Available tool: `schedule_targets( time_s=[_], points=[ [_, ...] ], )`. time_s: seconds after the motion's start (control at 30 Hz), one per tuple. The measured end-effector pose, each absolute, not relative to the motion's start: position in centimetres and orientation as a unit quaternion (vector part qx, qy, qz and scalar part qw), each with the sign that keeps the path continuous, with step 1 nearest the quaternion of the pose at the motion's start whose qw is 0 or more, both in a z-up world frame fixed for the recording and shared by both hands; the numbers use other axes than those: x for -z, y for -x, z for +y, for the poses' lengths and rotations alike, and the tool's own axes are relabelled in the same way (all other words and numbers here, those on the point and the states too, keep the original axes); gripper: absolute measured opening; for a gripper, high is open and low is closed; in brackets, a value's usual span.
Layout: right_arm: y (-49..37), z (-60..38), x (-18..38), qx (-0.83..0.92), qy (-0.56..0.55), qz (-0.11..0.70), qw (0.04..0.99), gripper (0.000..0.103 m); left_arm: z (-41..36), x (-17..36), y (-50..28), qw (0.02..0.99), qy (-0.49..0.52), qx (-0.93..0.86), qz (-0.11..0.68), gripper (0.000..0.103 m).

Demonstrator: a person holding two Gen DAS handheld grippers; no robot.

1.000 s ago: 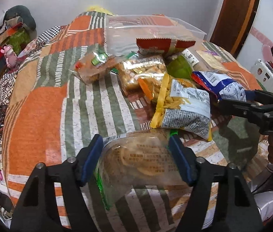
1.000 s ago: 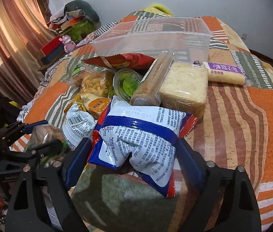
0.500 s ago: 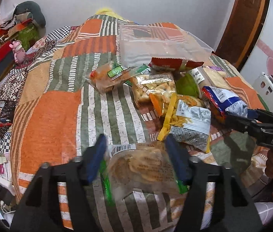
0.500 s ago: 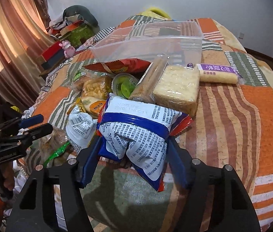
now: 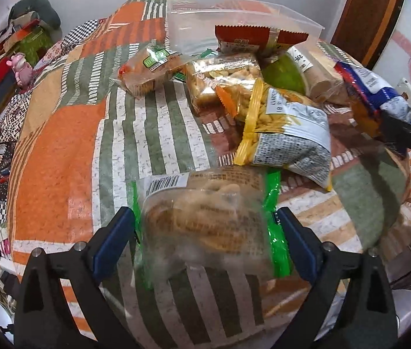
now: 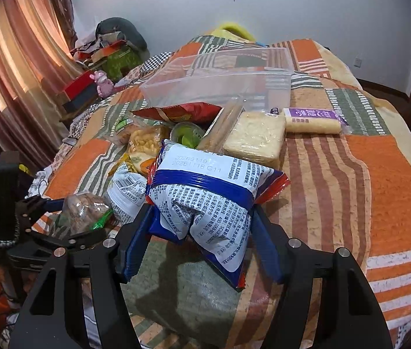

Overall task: Organize snacks
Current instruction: 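Grasp the clear cracker bag with the left tool while the right grasps the blue-white chip bag, then carry both bags over the clear box and release them inside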

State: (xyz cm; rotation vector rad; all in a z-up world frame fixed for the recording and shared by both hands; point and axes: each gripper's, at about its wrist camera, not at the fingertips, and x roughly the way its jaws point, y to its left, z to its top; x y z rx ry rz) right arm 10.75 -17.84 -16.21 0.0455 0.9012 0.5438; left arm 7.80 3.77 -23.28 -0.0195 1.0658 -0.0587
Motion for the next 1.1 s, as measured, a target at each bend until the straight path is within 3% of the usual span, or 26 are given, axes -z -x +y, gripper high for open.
schedule_targets(
  time_s=[0.1,0.17,0.33,1.1],
  points=[
    [-10.7,-17.9,16.2,-0.259,-0.021,0.429,0.865,0.063,4.1,23.4,-7.7,0.87,0.023,0.028,0.493,0.095],
    [-10.7,-17.8,16.1,-0.26,-0.021,0.428,0.865,0.063,4.3,23.3,-7.6,0.873,0.026,0.03,0.487,0.082],
    [-10.7,-18.0,15.6,-0.258,-0.022,0.421,0.869,0.063,5.0,22.2,-7.4,0.881,0.027,0.016,0.472,0.071],
    [-15.0,-17.8,11.9,-0.244,-0.018,0.366,0.898,0.063,4.7,12.7,-13.3,0.937,0.034,0.02,0.347,0.071]
  ],
)
